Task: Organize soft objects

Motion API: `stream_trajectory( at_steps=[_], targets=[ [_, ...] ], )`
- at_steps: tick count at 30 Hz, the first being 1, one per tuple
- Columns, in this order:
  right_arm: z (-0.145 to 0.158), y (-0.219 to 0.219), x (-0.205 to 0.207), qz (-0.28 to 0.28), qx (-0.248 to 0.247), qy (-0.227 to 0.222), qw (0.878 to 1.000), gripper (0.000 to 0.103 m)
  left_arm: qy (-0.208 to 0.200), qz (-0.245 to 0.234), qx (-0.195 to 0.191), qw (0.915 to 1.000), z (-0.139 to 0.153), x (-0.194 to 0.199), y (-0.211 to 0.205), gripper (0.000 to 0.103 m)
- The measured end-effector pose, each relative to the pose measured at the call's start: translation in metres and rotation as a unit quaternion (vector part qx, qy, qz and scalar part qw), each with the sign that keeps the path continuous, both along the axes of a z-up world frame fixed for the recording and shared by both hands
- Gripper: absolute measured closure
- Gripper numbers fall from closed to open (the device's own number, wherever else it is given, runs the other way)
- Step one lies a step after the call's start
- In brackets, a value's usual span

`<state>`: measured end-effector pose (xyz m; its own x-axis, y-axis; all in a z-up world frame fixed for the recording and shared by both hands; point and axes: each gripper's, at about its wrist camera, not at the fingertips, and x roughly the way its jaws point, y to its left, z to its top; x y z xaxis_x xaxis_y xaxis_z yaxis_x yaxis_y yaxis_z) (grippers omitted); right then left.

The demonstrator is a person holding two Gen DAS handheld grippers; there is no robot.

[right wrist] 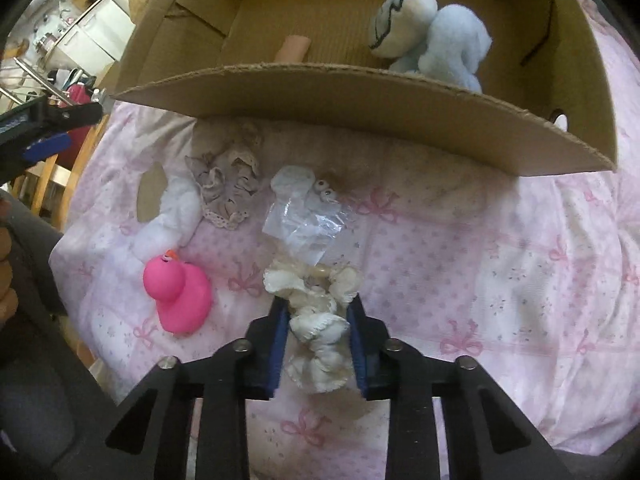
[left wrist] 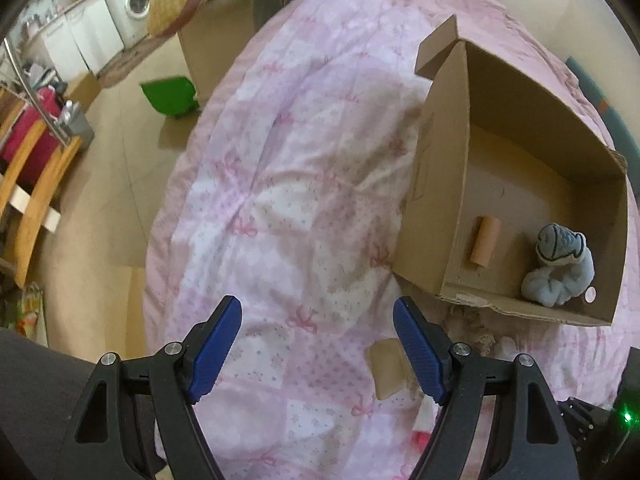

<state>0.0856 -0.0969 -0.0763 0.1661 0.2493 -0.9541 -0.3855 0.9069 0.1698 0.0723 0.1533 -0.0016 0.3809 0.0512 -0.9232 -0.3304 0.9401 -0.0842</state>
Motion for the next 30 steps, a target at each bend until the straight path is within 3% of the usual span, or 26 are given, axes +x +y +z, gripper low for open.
stream_trajectory(
  at_steps=[8,10,13,17,19,23,30],
  targets=[
    [0.029,-0.019,-0.014,0.002,0.063,0.000,0.998,0.081,0.013,-0.013,-0.011,0.9998,-0.008,-0.002,-0.007,0.028],
    [0.045,-0.026,-0.018,-0.007,0.093,-0.035,0.995,0.081,0.023,-0.013,-0.023,0.9994,-0.013,-0.002,-0.009,0.032],
    [0.073,-0.036,-0.020,-0.034,0.115,-0.105,0.987,0.081,0.049,-0.022,-0.049,0.9974,-0.028,0.001,-0.016,0.044],
    [0.073,-0.044,-0.011,-0.064,0.133,-0.103,0.984,0.081,0.080,-0.017,-0.112,0.9903,-0.049,0.007,-0.019,0.066],
    [0.070,-0.045,-0.008,-0.070,0.127,-0.099,0.984,0.081,0.085,-0.009,-0.147,0.9855,-0.057,0.010,-0.017,0.068],
    [0.069,-0.050,-0.003,-0.076,0.128,-0.095,0.984,0.081,0.098,0.004,-0.157,0.9827,-0.066,0.015,-0.016,0.069],
    [0.065,-0.048,-0.003,-0.082,0.126,-0.091,0.984,0.081,0.123,-0.016,-0.112,0.9860,-0.079,0.015,-0.024,0.068]
  ],
)
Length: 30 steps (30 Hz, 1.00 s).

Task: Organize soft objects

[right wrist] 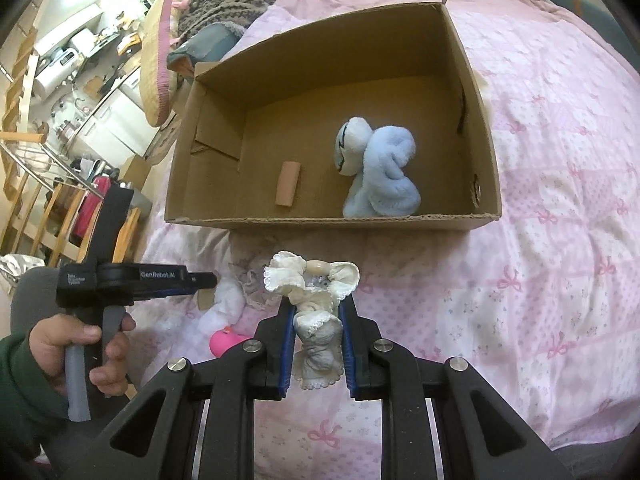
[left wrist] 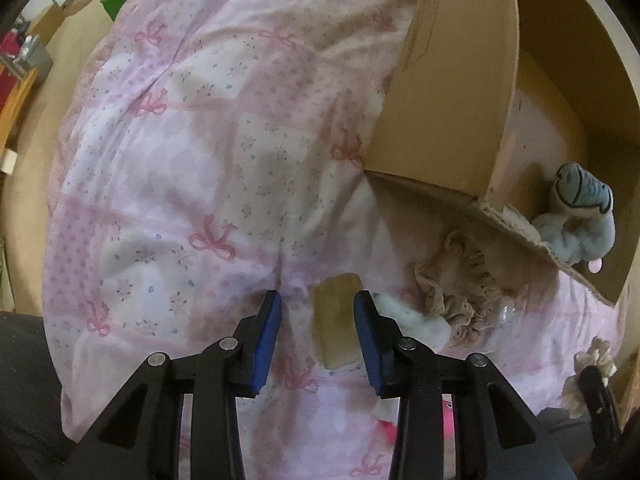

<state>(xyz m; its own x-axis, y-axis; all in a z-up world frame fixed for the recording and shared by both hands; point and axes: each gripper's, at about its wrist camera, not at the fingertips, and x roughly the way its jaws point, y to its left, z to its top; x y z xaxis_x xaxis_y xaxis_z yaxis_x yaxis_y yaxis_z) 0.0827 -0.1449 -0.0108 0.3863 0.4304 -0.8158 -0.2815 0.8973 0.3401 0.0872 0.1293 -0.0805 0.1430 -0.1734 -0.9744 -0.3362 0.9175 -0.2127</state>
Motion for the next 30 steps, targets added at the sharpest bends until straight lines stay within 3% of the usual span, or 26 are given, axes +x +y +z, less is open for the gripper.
stream_trajectory(
  at_steps=[4,6,7,8,15,17,23,30],
  targets=[
    [-0.001,0.003,0.001,-0.002,-0.003,0.001,1.000,0.081,-0.006,-0.035,0.038,0.9986,-0.003,0.002,-0.019,0.072],
    [-0.002,0.004,0.002,-0.003,-0.006,0.001,1.000,0.081,-0.010,-0.046,0.044,0.9979,-0.001,0.006,-0.027,0.092],
    [-0.002,0.005,0.002,-0.003,-0.007,0.002,1.000,0.081,-0.012,-0.049,0.049,0.9975,0.000,0.010,-0.030,0.097],
    [-0.002,0.005,0.002,-0.004,-0.009,0.001,1.000,0.081,-0.014,-0.049,0.062,0.9968,0.001,0.009,-0.031,0.097],
    [-0.001,0.000,0.002,-0.019,-0.006,0.000,1.000,0.081,-0.031,-0.010,0.050,0.9982,0.011,0.008,-0.015,0.097],
    [-0.001,-0.001,0.001,-0.020,-0.006,-0.001,1.000,0.081,-0.040,0.003,0.064,0.9972,0.017,0.006,-0.007,0.097],
    [-0.002,0.000,0.000,-0.019,-0.008,-0.003,1.000,0.081,-0.033,0.028,0.077,0.9961,0.018,0.004,0.012,0.097],
    [-0.002,-0.001,0.001,-0.022,-0.004,-0.001,1.000,0.081,-0.101,0.014,0.080,0.9916,0.066,-0.009,0.020,0.097]
  ],
)
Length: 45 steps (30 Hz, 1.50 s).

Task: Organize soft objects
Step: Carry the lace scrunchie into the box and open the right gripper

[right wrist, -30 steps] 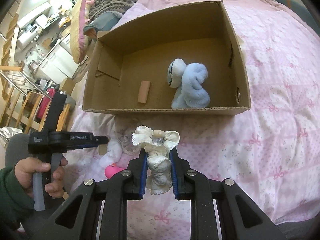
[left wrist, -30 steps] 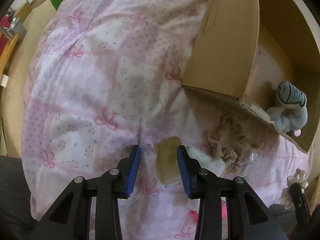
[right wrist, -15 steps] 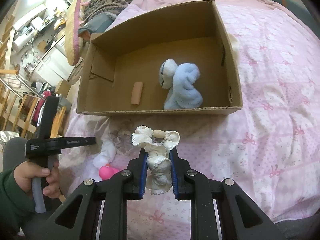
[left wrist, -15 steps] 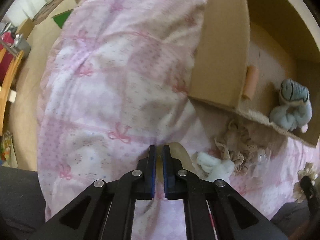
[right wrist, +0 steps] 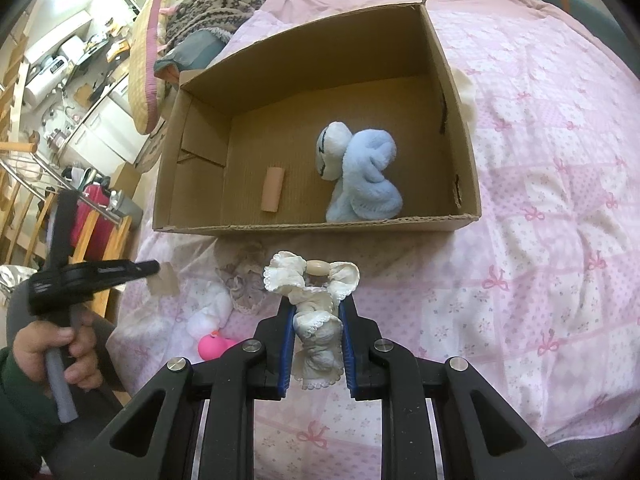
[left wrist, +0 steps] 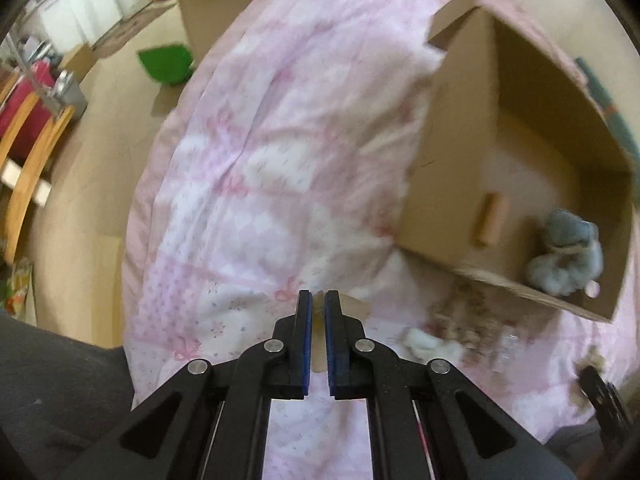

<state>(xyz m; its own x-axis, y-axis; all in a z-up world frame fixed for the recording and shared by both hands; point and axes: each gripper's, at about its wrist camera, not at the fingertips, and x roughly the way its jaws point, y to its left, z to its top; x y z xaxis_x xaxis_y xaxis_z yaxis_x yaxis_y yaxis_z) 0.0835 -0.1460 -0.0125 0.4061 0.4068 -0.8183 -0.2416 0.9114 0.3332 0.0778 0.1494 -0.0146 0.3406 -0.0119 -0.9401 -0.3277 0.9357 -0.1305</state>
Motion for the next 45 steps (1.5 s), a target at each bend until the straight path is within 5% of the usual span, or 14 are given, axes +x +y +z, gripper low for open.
stream_trajectory(
  at_steps=[10,18,23,27,35,45],
  targets=[
    [0.020,-0.003,-0.002,-0.001,0.012,-0.026,1.000,0.081,-0.103,-0.073,0.025,0.9916,0.063,-0.041,-0.025,0.097],
    [0.070,0.004,0.018,0.011,0.022,-0.086,0.996,0.081,-0.158,-0.094,0.022,0.9827,0.103,-0.005,-0.035,0.097],
    [0.085,0.010,0.042,0.027,0.039,-0.114,0.992,0.081,-0.187,-0.125,-0.017,0.9743,0.115,0.025,-0.048,0.097],
    [0.085,0.016,0.061,0.029,0.039,-0.126,0.991,0.081,-0.200,-0.137,-0.033,0.9696,0.109,0.042,-0.057,0.097],
    [0.049,0.023,0.081,0.031,0.041,-0.102,0.993,0.081,-0.169,-0.152,-0.015,0.9738,0.051,0.059,-0.072,0.097],
    [0.021,0.027,0.085,0.032,0.033,-0.080,0.996,0.081,-0.160,-0.148,0.007,0.9759,0.033,0.059,-0.076,0.097]
  ],
)
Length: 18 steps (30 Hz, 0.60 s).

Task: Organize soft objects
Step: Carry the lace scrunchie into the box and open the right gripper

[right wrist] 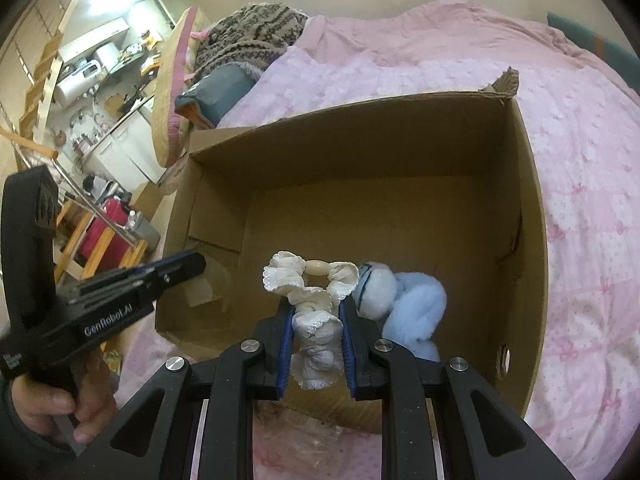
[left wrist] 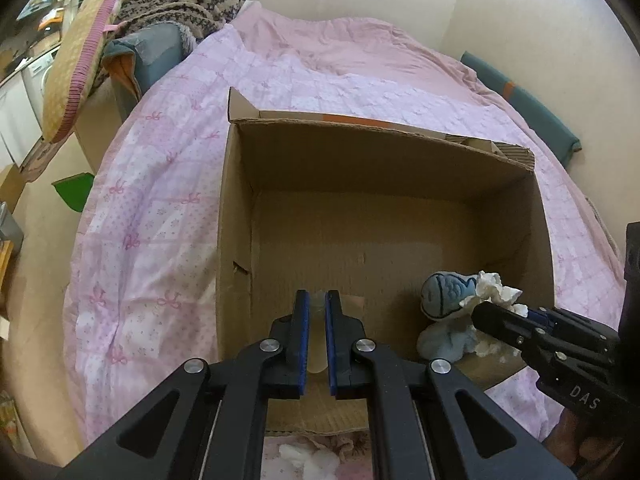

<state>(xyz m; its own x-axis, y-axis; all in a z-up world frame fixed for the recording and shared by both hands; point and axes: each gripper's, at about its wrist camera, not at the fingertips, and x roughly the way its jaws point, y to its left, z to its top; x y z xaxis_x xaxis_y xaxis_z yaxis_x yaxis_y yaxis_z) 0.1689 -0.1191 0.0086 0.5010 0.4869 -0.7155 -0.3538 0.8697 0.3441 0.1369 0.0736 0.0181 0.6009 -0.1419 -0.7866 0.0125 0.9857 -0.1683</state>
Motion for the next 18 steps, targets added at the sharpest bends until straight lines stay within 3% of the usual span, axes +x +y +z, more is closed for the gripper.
stream_trajectory(
  at_steps=[18],
  targets=[
    [-0.004,0.002,0.000,0.009,0.005,0.003,1.000,0.081,0.006,-0.008,0.013,0.9999,0.004,-0.003,-0.010,0.097]
  ],
)
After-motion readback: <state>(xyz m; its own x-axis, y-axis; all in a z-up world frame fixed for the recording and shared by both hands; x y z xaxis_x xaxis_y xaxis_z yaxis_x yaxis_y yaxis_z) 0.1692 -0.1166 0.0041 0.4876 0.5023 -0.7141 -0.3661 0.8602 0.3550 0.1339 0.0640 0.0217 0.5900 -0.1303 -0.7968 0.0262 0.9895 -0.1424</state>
